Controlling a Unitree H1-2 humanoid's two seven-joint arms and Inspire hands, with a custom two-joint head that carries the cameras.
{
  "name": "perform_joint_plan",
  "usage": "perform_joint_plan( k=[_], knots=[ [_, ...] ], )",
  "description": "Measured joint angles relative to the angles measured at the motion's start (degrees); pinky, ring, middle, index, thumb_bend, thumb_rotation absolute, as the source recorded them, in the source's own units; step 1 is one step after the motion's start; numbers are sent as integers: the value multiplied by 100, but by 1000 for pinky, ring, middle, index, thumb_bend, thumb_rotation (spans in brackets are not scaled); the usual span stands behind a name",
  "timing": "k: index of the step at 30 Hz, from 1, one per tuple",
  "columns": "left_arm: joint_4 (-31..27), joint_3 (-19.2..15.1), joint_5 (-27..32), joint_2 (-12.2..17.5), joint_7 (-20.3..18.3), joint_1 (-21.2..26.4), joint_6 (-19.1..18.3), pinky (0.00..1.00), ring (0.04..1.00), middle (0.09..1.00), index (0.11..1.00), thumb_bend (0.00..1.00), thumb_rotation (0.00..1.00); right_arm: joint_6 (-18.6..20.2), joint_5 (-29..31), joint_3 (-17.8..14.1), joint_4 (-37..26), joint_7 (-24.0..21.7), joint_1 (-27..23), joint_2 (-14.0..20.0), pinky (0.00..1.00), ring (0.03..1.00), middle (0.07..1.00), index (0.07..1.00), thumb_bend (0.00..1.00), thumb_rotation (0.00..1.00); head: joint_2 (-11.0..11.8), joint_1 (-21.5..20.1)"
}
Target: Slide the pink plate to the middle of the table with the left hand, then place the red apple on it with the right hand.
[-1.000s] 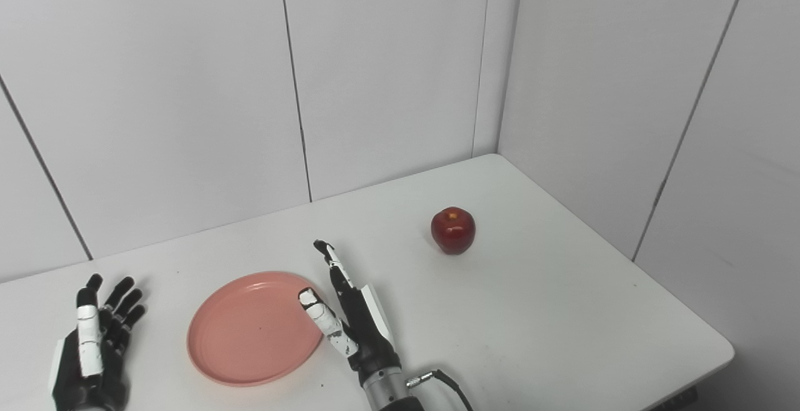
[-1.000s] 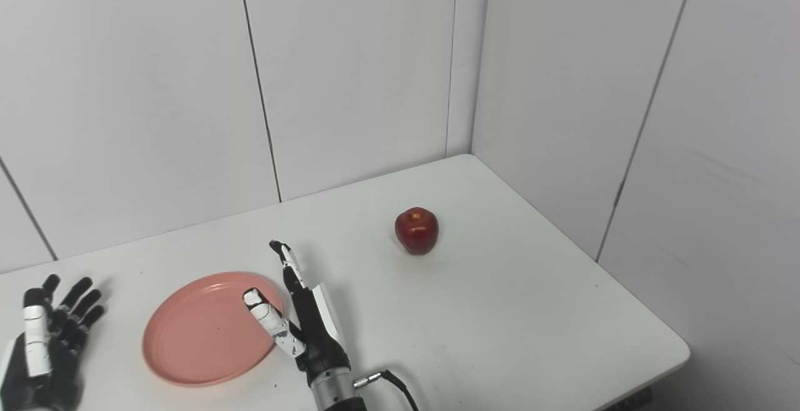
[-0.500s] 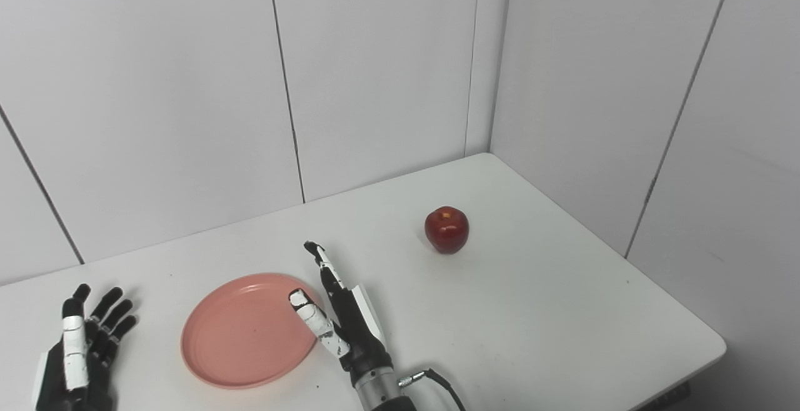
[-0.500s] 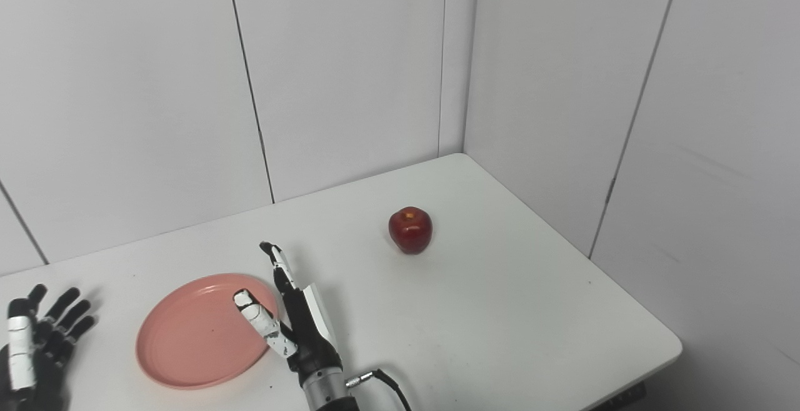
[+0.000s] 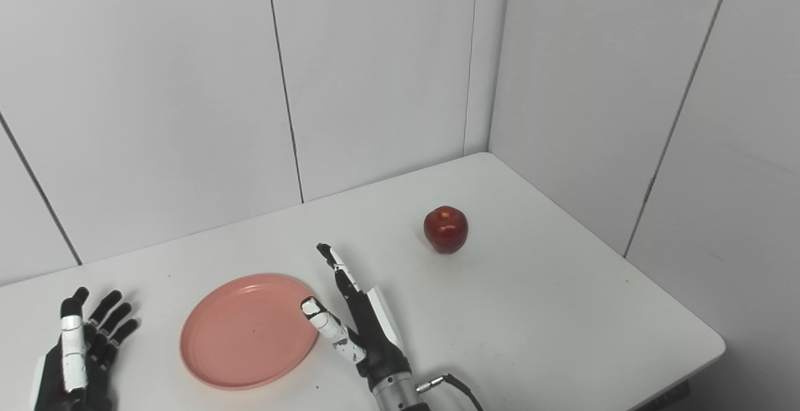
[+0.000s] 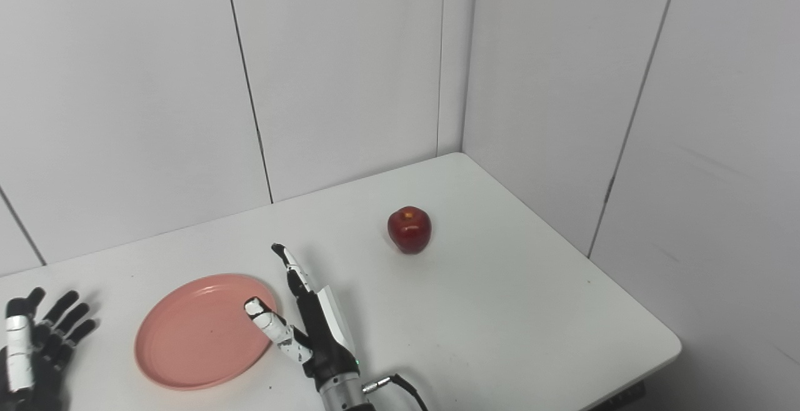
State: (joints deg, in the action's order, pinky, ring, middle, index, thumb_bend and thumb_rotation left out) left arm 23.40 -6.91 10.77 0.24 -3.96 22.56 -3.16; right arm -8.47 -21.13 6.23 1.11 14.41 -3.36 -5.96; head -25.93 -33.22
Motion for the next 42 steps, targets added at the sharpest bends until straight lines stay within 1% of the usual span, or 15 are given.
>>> perform_joint_plan(
  k=[4, 9, 13, 15, 19, 23, 27, 28, 31, 34, 36, 38, 40, 41, 42],
  knots=[
    [-69, -4, 1, -24, 63, -14, -78, 795, 828, 832, 932, 800, 859, 174, -16, -71, -48, -11, -2, 56, 982, 956, 951, 928, 702, 1000, 9, 26],
    [-88, 4, 1, -23, 64, -18, -102, 795, 829, 836, 943, 802, 847, 243, -49, -112, -139, -12, -108, 136, 988, 958, 945, 922, 722, 1000, 70, 53],
    [-112, 9, 1, -33, 65, -27, -109, 827, 849, 858, 962, 803, 856, 292, -194, -184, -256, -5, -295, 250, 967, 948, 937, 919, 732, 1000, 70, 62],
    [-233, 16, 1, -59, 77, -64, -186, 841, 858, 864, 975, 810, 864, 329, -281, -215, -322, 0, -357, 277, 954, 939, 932, 916, 724, 1000, 70, 70],
    [-286, 29, 1, -93, 90, -105, -258, 848, 863, 870, 980, 799, 867, 426, -414, -253, -394, -7, -478, 343, 959, 944, 936, 913, 729, 1000, 79, 88],
    [-278, 28, 1, -93, 88, -103, -256, 830, 852, 861, 976, 798, 861, 578, -495, -270, -471, -104, -602, 460, 927, 925, 928, 911, 742, 1000, 79, 114],
    [-285, 26, 1, -105, 98, -103, -261, 859, 869, 875, 991, 767, 877, 838, -693, -234, -615, -284, -733, 622, 850, 889, 903, 908, 765, 1000, 79, 141],
    [-288, 27, 1, -107, 103, -104, -262, 864, 870, 876, 990, 761, 881, 923, -795, -208, -633, -359, -773, 681, 816, 874, 897, 900, 774, 1000, 79, 149],
    [-289, 27, 1, -109, 104, -104, -262, 864, 870, 875, 987, 760, 877, 1120, -1182, -68, -667, -516, -892, 889, 781, 850, 881, 877, 794, 1000, 79, 158],
    [-288, 26, 1, -108, 104, -104, -261, 856, 867, 880, 994, 755, 880, 1178, -1526, -47, -667, -554, -1045, 1106, 733, 816, 852, 843, 845, 1000, 79, 158],
    [-284, 26, 1, -106, 104, -104, -261, 863, 871, 883, 998, 750, 880, 1193, -1738, -49, -666, -554, -1156, 1231, 721, 806, 843, 831, 866, 1000, 79, 158],
    [-278, 25, 1, -104, 101, -103, -252, 867, 873, 885, 1000, 745, 881, 1200, -1929, -43, -665, -557, -1278, 1354, 730, 802, 836, 823, 871, 1000, 97, 202],
    [-259, 24, 1, -102, 93, -100, -234, 859, 867, 879, 1000, 745, 879, 1200, -2133, -12, -660, -565, -1399, 1466, 824, 812, 827, 824, 862, 1000, 97, 202],
    [-250, 23, 2, -102, 90, -97, -226, 857, 867, 875, 1000, 760, 876, 1200, -2254, 21, -650, -569, -1451, 1547, 853, 811, 817, 822, 857, 993, 105, 211],
    [-236, 22, 2, -100, 84, -91, -216, 857, 867, 872, 998, 773, 868, 1198, -2365, 48, -624, -569, -1503, 1619, 852, 798, 802, 817, 856, 981, 105, 211]
  ],
)
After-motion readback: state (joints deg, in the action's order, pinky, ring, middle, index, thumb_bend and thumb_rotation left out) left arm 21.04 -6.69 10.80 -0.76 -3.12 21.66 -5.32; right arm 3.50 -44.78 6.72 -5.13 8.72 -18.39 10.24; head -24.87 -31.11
